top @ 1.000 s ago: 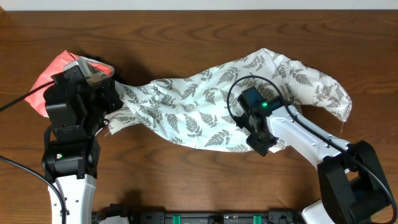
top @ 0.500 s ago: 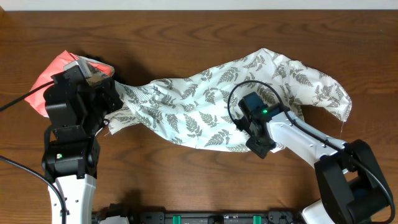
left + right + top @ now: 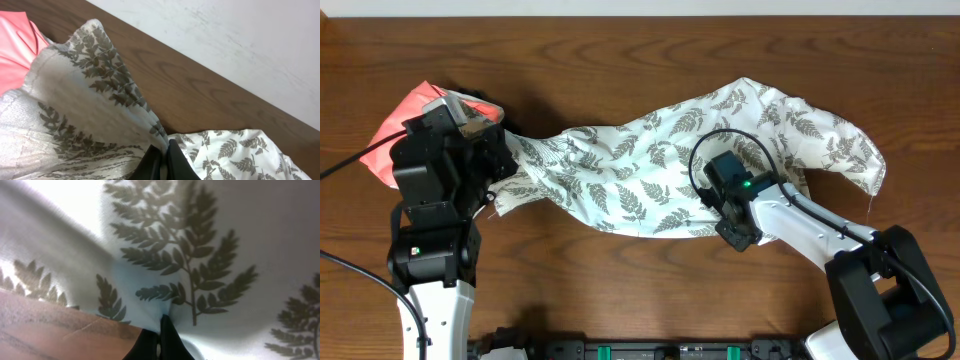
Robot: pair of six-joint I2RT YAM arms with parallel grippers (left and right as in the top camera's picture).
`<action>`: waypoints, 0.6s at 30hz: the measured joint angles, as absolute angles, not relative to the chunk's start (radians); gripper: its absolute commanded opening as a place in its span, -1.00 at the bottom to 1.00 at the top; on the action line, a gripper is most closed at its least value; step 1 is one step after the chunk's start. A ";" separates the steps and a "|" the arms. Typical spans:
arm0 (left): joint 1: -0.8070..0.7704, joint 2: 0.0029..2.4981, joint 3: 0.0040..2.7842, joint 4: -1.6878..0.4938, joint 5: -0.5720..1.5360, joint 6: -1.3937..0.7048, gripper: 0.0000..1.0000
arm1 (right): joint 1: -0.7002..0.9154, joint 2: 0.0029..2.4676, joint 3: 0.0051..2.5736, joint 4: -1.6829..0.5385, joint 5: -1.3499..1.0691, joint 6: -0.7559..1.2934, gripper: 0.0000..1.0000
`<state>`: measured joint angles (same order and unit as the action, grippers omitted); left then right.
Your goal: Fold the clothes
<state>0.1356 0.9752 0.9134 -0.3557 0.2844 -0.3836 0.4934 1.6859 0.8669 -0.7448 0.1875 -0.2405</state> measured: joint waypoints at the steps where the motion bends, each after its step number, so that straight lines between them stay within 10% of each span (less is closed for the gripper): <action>1: 0.136 0.975 0.913 -0.356 0.284 -0.383 -0.88 | 0.493 1.684 0.869 -0.745 0.189 -0.218 -0.98; 18: 0.136 0.974 0.913 -0.337 0.346 -0.380 -0.88 | 0.194 1.295 1.354 -0.836 0.200 -0.112 -0.97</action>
<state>0.1356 0.9741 0.9134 -0.3374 0.3462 -0.3801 0.1936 1.2945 1.3537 -0.8360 0.1997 -0.1123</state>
